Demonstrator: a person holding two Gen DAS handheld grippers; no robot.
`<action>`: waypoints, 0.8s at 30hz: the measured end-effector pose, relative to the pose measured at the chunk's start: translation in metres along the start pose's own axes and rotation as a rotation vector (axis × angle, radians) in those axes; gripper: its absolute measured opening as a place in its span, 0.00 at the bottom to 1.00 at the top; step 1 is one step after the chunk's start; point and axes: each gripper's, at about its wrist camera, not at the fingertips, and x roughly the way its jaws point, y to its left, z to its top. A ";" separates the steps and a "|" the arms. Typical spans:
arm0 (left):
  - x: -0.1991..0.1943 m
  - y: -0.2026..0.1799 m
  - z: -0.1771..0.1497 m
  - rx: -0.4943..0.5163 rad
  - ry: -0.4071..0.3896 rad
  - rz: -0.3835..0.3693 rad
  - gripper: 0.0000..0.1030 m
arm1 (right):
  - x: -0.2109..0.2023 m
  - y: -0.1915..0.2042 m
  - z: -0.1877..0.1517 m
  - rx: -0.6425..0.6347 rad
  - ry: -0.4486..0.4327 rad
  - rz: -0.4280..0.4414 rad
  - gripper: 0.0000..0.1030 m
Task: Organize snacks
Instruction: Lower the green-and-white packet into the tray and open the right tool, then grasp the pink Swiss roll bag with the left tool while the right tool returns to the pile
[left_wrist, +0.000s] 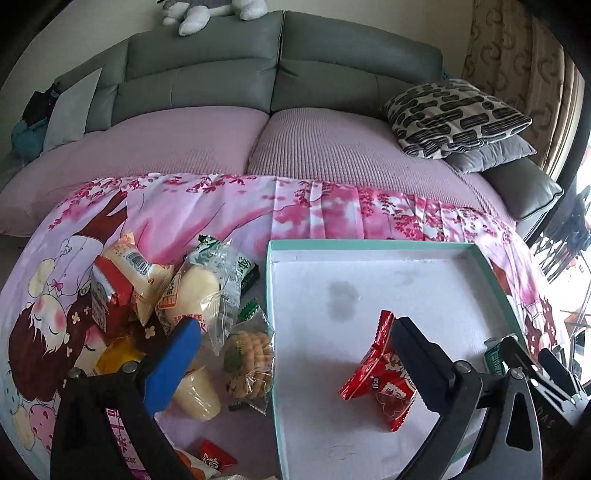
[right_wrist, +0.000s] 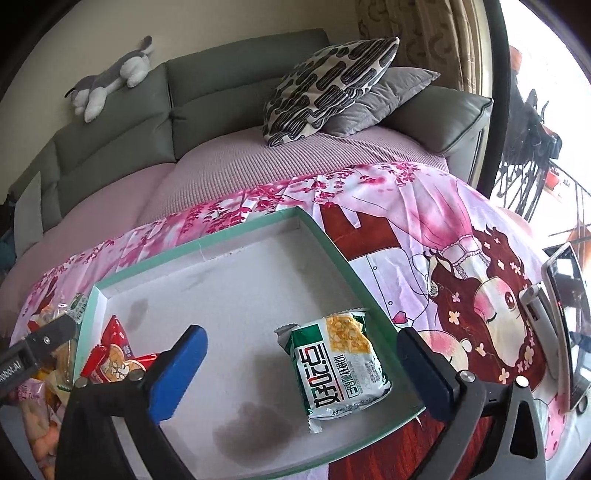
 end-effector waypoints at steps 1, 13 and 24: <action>-0.001 0.000 0.000 -0.003 -0.003 -0.002 1.00 | 0.000 0.000 0.000 0.000 -0.003 -0.001 1.00; -0.015 0.012 0.002 -0.031 -0.007 0.002 1.00 | -0.006 -0.003 0.002 0.045 -0.006 0.017 1.00; -0.047 0.047 0.002 -0.096 -0.071 0.056 1.00 | -0.020 0.022 0.003 0.012 -0.044 0.015 1.00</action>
